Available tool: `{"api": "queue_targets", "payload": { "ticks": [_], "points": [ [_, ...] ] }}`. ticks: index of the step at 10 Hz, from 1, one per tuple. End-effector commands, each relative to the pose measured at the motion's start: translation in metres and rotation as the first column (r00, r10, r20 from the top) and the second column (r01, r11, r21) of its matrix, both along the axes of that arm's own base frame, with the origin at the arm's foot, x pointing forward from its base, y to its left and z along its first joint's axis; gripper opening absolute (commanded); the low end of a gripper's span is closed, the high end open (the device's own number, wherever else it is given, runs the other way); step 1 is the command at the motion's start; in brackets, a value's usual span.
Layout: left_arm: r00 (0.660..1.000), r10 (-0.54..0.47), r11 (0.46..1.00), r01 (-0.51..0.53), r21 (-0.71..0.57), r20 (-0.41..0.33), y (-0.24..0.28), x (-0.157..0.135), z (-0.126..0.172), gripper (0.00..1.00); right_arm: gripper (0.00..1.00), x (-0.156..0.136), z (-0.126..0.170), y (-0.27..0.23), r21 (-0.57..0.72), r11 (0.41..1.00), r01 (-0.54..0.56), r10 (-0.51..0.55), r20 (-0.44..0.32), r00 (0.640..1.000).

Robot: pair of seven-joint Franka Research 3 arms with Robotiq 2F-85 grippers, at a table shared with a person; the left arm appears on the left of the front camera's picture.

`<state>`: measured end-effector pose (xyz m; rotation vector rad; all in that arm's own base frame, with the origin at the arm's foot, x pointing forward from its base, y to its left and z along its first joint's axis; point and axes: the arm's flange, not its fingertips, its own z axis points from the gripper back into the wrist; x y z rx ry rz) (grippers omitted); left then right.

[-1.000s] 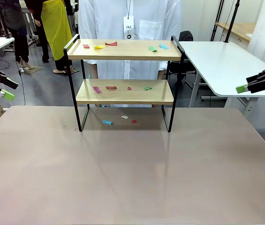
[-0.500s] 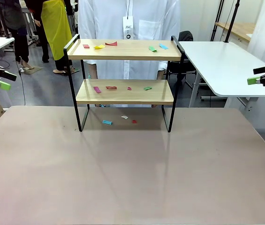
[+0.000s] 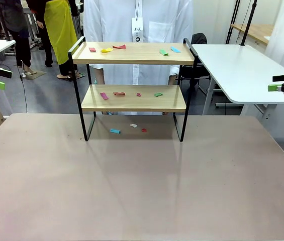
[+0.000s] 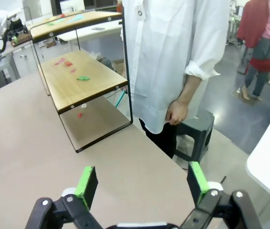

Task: Clean the shelf.
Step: Pick up the Duster handed by the human.

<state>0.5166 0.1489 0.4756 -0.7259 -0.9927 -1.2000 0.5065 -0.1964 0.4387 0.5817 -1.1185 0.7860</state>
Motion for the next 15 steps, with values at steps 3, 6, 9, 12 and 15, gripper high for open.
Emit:
{"api": "queue_targets", "payload": {
  "ticks": [3, 6, 9, 12, 15],
  "points": [
    [1.0, 0.002, 0.996, 0.001, -0.092, 0.028, 0.0079, 0.0029, 0.0047, 1.0, 1.0, 0.0092, 0.0176, -0.0082, 0.012, 1.0, 0.006, -0.007, 0.091, 0.996],
    [1.0, -0.004, 0.994, 0.007, -0.113, 0.029, 0.0093, 0.0044, 0.0039, 1.0, 1.0, 0.0115, 0.0188, -0.0097, 0.04, 0.999, 0.0, -0.004, 0.108, 0.994],
    [0.999, -0.008, 0.992, 0.013, -0.125, 0.039, 0.0108, 0.0039, 0.0048, 1.0, 1.0, 0.0109, 0.0196, -0.0108, 0.05, 0.999, 0.004, -0.01, 0.113, 0.994],
    [1.0, 0.004, 0.995, -0.003, -0.095, 0.007, 0.0073, -0.0001, 0.002, 1.0, 1.0, 0.0094, 0.0215, -0.0108, 0.034, 0.999, 0.009, -0.012, 0.062, 0.998],
    [1.0, 0.004, 0.995, -0.003, -0.095, 0.007, 0.0073, -0.0001, 0.002, 1.0, 1.0, 0.0094, 0.0215, -0.0108, 0.034, 0.999, 0.009, -0.012, 0.062, 0.998]
  ]
}}
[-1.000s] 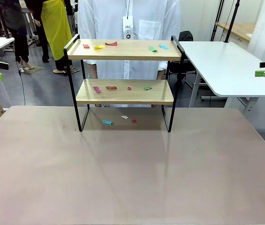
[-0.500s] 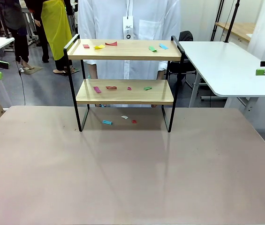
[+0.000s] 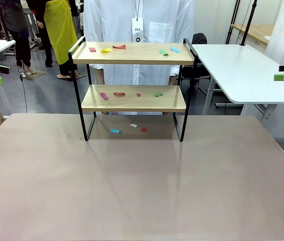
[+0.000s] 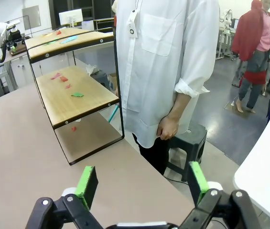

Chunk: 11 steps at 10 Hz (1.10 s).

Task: Clean the shelf.
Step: Pick up the Duster handed by the human.

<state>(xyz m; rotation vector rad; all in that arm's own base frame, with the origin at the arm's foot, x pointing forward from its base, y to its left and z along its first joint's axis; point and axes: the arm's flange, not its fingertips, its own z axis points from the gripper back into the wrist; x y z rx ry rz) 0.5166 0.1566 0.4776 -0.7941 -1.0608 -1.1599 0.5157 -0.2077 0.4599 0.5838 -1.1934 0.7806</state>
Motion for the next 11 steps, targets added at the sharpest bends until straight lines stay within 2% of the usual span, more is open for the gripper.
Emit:
{"api": "queue_targets", "payload": {
  "ticks": [1, 11],
  "points": [
    [1.0, 0.0, 1.0, 0.0, -0.002, 0.001, -0.0004, -0.0002, 0.0001, 1.0, 1.0, 0.0002, 0.0004, 0.0005, -0.002, 1.0, 0.0, 0.0, 0.001, 1.0],
    [1.0, 0.0, 1.0, 0.0, -0.002, 0.001, -0.0004, -0.0002, 0.0001, 1.0, 1.0, 0.0002, 0.0004, 0.0005, -0.002, 1.0, 0.0, 0.0, 0.001, 1.0]
  ]
}}
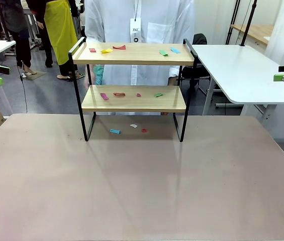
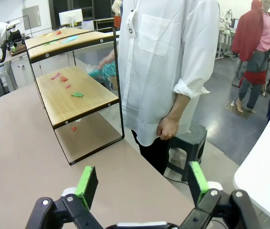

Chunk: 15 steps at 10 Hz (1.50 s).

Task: Clean the shelf.
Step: Pick up the Duster handed by the human.

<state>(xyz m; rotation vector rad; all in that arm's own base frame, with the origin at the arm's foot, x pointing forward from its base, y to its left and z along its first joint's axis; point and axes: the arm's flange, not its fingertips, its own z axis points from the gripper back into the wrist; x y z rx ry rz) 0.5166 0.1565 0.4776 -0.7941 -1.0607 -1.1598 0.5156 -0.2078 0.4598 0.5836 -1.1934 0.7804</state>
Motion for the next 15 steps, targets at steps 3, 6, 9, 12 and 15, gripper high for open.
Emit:
{"api": "queue_targets", "payload": {
  "ticks": [3, 6, 9, 12, 15],
  "points": [
    [1.0, 0.0, 1.0, 0.0, -0.002, 0.001, -0.0004, -0.0002, 0.0001, 1.0, 1.0, 0.0002, 0.0004, 0.0006, -0.002, 1.0, 0.0, 0.0, 0.001, 1.0],
    [1.0, 0.0, 1.0, 0.0, -0.002, 0.001, -0.0004, -0.0002, 0.0001, 1.0, 1.0, 0.0002, 0.0004, 0.0006, -0.002, 1.0, 0.0, 0.0, 0.001, 1.0],
    [1.0, 0.0, 1.0, 0.0, -0.002, 0.001, -0.0004, -0.0002, 0.0001, 1.0, 1.0, 0.0002, 0.0004, 0.0006, -0.002, 1.0, 0.0, 0.0, 0.001, 1.0],
    [1.0, 0.0, 1.0, 0.0, -0.002, 0.001, -0.0004, -0.0002, 0.0001, 1.0, 1.0, 0.0002, 0.0004, 0.0006, -0.002, 1.0, 0.0, 0.0, 0.001, 1.0],
    [1.0, 0.0, 1.0, 0.0, -0.002, 0.001, -0.0004, -0.0002, 0.0001, 1.0, 1.0, 0.0002, 0.0004, 0.0006, -0.002, 1.0, 0.0, 0.0, 0.001, 1.0]
  ]
}}
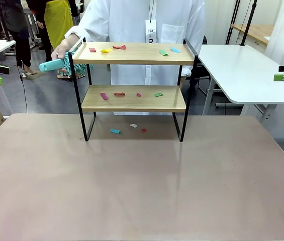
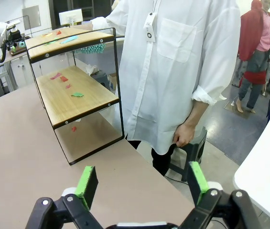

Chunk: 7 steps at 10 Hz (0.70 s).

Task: Clean the shelf.
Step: Pick up the Duster handed by the human.

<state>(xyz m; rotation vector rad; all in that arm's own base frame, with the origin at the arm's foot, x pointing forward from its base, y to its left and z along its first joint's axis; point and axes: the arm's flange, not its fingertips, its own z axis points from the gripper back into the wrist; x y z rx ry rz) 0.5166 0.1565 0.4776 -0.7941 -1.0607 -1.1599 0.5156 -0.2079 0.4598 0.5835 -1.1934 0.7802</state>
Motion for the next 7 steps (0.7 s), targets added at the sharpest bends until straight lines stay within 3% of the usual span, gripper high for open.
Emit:
{"api": "queue_targets", "payload": {
  "ticks": [1, 4, 7],
  "points": [
    [1.0, 0.0, 1.0, 0.0, -0.002, 0.001, 0.0, 0.0, 0.0, 1.0, 1.0, 0.0, 0.0, 0.001, -0.002, 1.0, -0.001, 0.001, 0.001, 1.0],
    [1.0, 0.0, 1.0, 0.0, 0.0, 0.0, 0.0, 0.0, 0.0, 1.0, 1.0, 0.0, 0.0, 0.001, -0.002, 1.0, -0.001, 0.001, 0.001, 1.0],
    [0.998, 0.03, 0.998, -0.026, 0.065, -0.058, -0.004, -0.007, 0.074, 1.0, 1.0, 0.0, 0.0, 0.001, -0.002, 1.0, -0.001, 0.001, 0.001, 1.0]
  ]
}}
